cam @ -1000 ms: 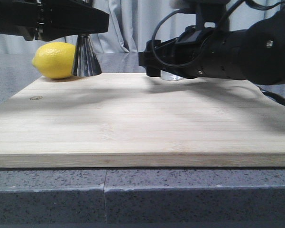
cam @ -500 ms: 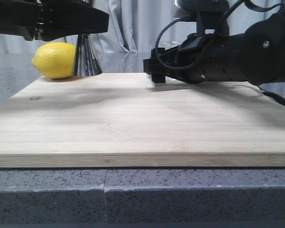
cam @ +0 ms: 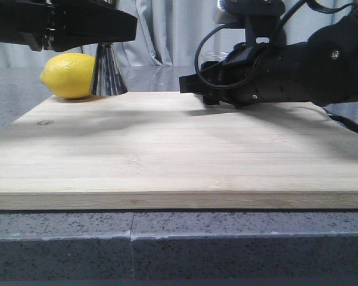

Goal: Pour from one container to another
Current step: 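Grasp the glass beaker with the right gripper and lift it, then carry the beaker above the jigger held by the left gripper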

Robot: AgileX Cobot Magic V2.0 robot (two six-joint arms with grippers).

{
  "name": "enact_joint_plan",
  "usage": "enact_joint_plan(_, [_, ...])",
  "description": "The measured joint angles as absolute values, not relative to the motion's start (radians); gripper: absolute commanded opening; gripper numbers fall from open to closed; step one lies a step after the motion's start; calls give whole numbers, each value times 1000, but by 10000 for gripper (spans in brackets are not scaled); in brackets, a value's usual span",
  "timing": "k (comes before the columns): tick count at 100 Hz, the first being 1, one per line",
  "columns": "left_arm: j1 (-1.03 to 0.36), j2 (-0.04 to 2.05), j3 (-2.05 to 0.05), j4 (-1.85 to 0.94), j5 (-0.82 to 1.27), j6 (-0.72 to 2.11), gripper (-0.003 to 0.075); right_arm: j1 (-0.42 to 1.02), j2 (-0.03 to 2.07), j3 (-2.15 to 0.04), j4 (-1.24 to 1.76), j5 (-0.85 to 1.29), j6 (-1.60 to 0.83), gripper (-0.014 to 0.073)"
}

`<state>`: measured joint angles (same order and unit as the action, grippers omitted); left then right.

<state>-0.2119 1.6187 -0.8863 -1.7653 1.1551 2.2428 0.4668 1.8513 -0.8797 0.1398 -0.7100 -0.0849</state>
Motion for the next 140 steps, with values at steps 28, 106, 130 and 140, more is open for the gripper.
enact_joint_plan(28, [-212,1619,-886,-1765,1155,2243,218,467,1726,-880,79,-562,-85,279])
enact_joint_plan(106, [-212,1619,-886,-1765,1155,2243,218,637,1468,-1181,-312,259,-85,279])
enact_joint_plan(130, [-212,1619,-886,-1765,1155,2243,218,732,1468,-1261,-498,365,-85,279])
enact_joint_plan(140, [-212,1619,-886,-1765,1155,2243,218,764,1468,-1269,-579,380,-85,279])
